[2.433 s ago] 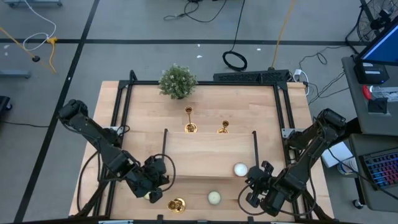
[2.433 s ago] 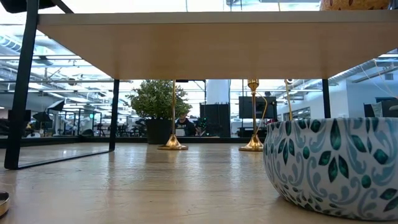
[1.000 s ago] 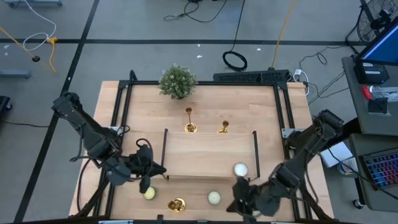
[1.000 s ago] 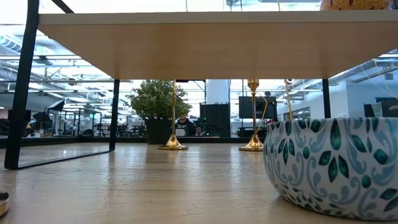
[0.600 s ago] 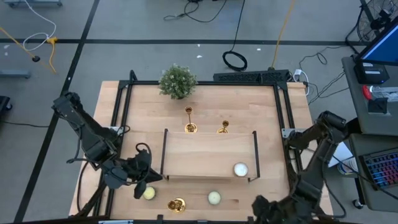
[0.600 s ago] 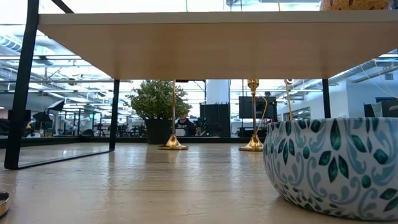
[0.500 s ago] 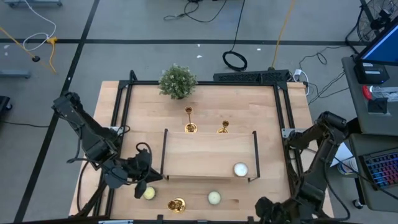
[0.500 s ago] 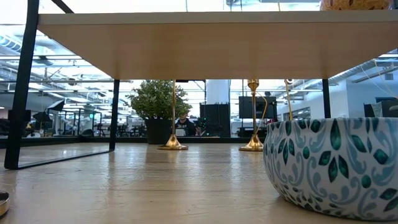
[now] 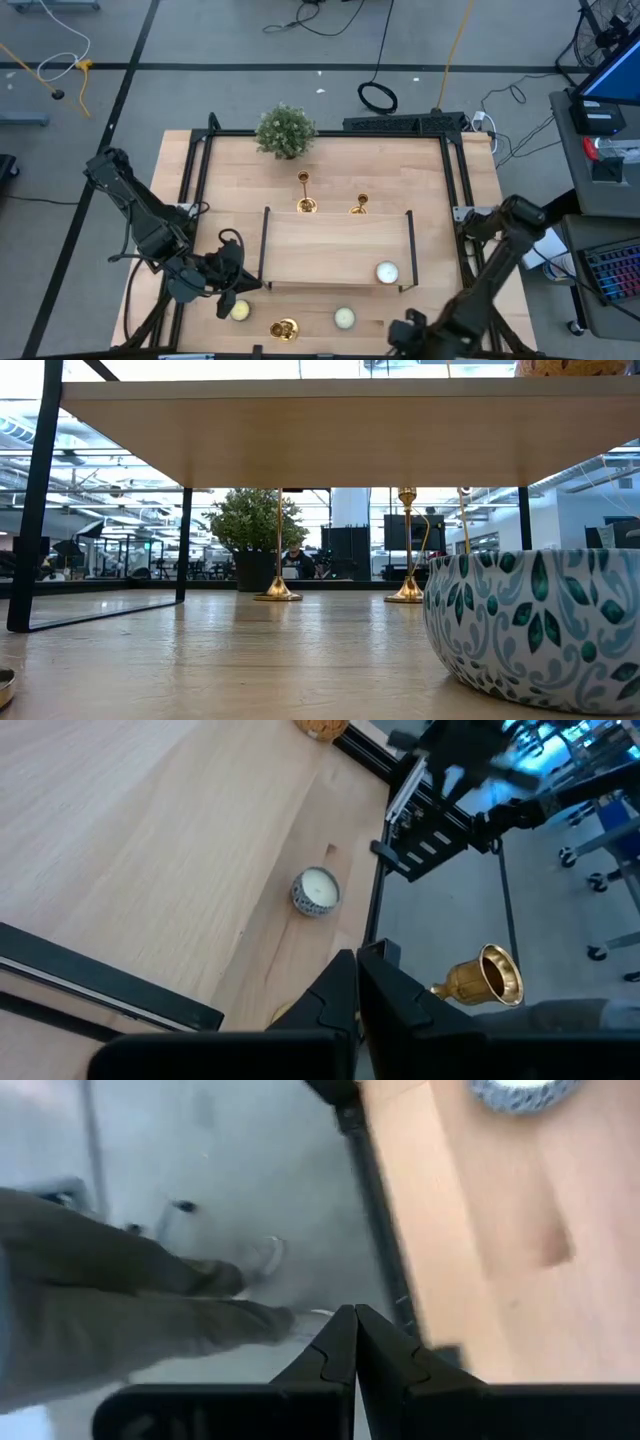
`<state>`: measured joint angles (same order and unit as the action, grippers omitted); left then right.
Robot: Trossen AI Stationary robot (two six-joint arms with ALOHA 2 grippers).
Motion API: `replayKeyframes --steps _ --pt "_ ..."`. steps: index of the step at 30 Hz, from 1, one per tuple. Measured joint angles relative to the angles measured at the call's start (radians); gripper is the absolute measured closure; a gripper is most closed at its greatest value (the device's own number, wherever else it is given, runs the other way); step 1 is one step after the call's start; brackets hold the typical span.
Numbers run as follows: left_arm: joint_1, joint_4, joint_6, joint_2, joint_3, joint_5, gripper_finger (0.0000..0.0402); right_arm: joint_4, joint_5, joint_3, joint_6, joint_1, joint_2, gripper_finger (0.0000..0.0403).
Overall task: Pick & Place candle stick holders
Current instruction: Put the blue scented candle on the shelf aligned with the orange scented candle
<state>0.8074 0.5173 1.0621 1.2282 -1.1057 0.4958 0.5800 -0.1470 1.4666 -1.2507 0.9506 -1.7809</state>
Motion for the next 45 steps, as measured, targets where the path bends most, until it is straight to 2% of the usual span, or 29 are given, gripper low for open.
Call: replayKeyframes --steps 11,20,26,36,41,45 --pt "0.0 -0.026 -0.006 0.0 0.0 0.02 0.0383 -0.088 0.023 0.0 0.349 -0.161 -0.038 0.0403" --pt "0.0 -0.029 -0.015 0.0 0.0 0.056 0.0383 -0.084 0.106 0.0 0.557 -0.225 -0.038 0.0403" --pt "0.0 -0.029 -0.016 0.0 0.0 0.064 0.0383 -0.047 0.127 0.0 0.659 -0.23 -0.038 0.0403" --pt "-0.001 -0.028 -0.021 0.0 0.0 0.067 0.0383 -0.033 0.135 0.0 0.622 -0.215 -0.038 0.0403" --pt "-0.001 -0.029 -0.061 0.0 0.0 0.076 0.0383 -0.064 0.218 0.0 0.814 -0.136 -0.038 0.0403" --pt "0.0 -0.056 -0.135 0.0 0.0 0.097 0.0383 -0.126 0.235 0.0 0.843 -0.09 -0.038 0.0403"
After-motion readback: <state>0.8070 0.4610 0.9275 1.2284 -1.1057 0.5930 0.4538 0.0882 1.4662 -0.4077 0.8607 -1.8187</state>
